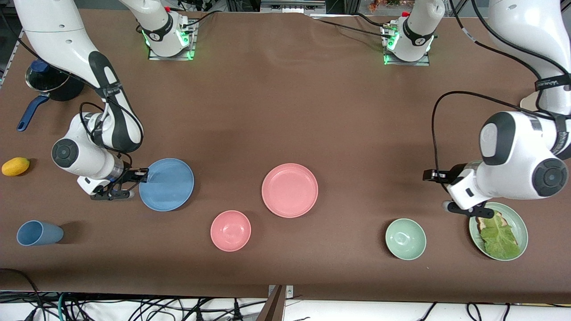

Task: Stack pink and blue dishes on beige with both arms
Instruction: 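Grasp the blue plate rim with the right gripper while the left gripper withdraws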

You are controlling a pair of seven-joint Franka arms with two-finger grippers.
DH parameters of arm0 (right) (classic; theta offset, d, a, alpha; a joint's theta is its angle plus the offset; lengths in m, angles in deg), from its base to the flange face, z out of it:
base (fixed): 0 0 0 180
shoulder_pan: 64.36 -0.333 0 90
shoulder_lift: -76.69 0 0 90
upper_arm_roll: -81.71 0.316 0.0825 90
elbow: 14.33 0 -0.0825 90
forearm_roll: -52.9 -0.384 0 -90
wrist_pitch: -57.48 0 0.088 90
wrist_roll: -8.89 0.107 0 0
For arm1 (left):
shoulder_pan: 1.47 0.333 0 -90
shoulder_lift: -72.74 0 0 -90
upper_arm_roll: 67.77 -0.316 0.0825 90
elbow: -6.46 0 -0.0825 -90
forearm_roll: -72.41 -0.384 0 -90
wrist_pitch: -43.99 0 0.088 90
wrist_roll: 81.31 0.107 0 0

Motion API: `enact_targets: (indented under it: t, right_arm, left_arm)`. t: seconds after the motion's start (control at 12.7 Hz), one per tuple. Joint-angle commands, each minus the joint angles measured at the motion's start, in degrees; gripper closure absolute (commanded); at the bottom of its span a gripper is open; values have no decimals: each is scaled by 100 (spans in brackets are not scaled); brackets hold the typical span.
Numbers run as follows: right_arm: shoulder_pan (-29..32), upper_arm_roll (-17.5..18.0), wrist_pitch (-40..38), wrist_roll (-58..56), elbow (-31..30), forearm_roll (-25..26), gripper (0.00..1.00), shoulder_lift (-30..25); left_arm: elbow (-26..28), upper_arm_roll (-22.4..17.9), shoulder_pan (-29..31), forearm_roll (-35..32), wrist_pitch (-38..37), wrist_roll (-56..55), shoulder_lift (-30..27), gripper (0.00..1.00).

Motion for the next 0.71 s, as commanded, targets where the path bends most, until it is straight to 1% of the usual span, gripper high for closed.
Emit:
enact_targets:
  t: [0.0, 0.16, 0.31, 0.55, 0.63]
  right_arm:
    - [37, 46, 34, -44, 56, -105, 100, 0]
    - [46, 46, 25, -70, 83, -105, 100, 0]
    - [37, 46, -228, -114, 389, -96, 100, -35]
    - [-15, 63, -1552, -106, 1380, -96, 100, -115]
    - [-33, 124, -1844, -114, 1670, -96, 100, -115]
  left_arm:
    - [15, 132, 336, -173, -160, 63, -164, 0]
    - [15, 132, 494, -164, -187, 72, -181, 0]
    - [6, 141, 556, -164, -195, 72, -216, 0]
    - [15, 141, 557, -173, -370, 55, -549, 0]
    - [6, 141, 548, -182, -415, 46, -638, 0]
